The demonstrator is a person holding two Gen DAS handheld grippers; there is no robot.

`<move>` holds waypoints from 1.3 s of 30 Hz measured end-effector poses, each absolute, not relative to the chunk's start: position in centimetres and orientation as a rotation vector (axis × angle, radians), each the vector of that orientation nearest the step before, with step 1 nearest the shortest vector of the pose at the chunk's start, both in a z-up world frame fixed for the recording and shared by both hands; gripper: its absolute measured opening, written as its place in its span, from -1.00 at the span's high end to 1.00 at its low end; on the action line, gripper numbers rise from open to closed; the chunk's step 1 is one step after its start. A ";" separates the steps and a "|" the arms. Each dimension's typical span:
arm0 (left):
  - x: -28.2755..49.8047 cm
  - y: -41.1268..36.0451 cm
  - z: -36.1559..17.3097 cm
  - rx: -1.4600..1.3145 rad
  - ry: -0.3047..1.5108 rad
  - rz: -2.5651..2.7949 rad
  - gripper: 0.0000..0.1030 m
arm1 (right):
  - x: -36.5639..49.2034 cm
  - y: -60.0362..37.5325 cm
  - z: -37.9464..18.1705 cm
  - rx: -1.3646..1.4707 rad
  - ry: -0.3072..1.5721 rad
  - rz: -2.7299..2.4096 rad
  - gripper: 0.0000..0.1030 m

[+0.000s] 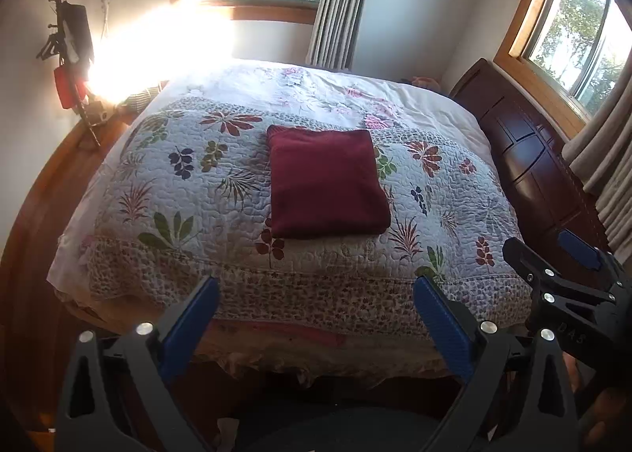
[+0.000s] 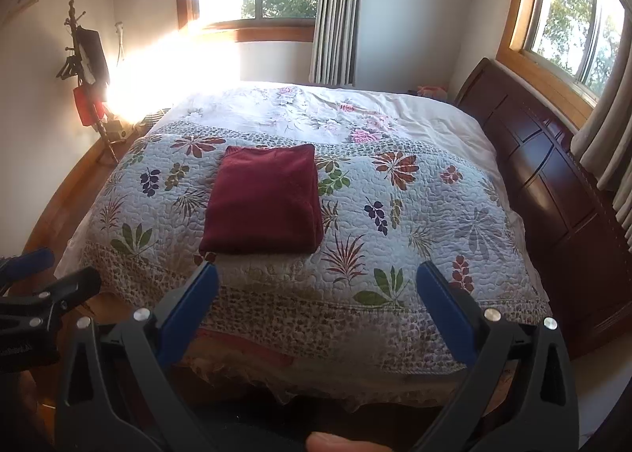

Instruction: Fold small clothes

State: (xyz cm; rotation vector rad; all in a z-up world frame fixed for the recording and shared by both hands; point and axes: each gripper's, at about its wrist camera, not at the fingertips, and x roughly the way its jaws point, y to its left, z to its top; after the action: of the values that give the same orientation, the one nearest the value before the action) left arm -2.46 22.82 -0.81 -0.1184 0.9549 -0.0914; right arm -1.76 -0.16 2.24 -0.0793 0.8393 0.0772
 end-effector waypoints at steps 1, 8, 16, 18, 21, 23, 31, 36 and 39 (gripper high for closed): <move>-2.5 22.8 -0.8 -0.114 0.956 -0.089 -0.92 | -1.8 -0.2 2.3 -0.079 0.838 0.077 -0.94; -2.7 22.9 -1.1 -0.122 0.964 -0.091 -0.92 | -1.8 -0.1 2.6 -0.081 0.832 0.075 -0.94; -2.7 23.3 -0.5 -0.124 0.948 -0.090 -0.92 | -1.8 0.4 2.8 -0.085 0.836 0.081 -0.94; -2.6 23.4 -0.6 -0.129 0.950 -0.091 -0.92 | -1.8 0.6 2.8 -0.093 0.833 0.081 -0.94; -2.4 23.4 -0.8 -0.131 0.958 -0.092 -0.92 | -1.8 0.8 2.9 -0.104 0.829 0.082 -0.94; -2.4 23.4 -0.9 -0.130 0.959 -0.092 -0.92 | -1.7 0.9 2.9 -0.107 0.828 0.081 -0.94; -2.2 23.5 -0.7 -0.124 0.954 -0.082 -0.92 | -1.4 0.9 2.8 -0.105 0.829 0.082 -0.94; -2.0 23.5 -0.6 -0.119 0.953 -0.076 -0.92 | -1.4 0.8 2.7 -0.094 0.830 0.083 -0.94; -1.9 23.5 -0.6 -0.116 0.952 -0.074 -0.92 | -1.4 0.7 2.7 -0.091 0.831 0.084 -0.94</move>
State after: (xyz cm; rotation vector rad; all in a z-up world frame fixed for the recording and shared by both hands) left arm -1.89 23.53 -0.57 -0.1165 0.9522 -0.0744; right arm -1.36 0.68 2.72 -0.0908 0.8311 0.0841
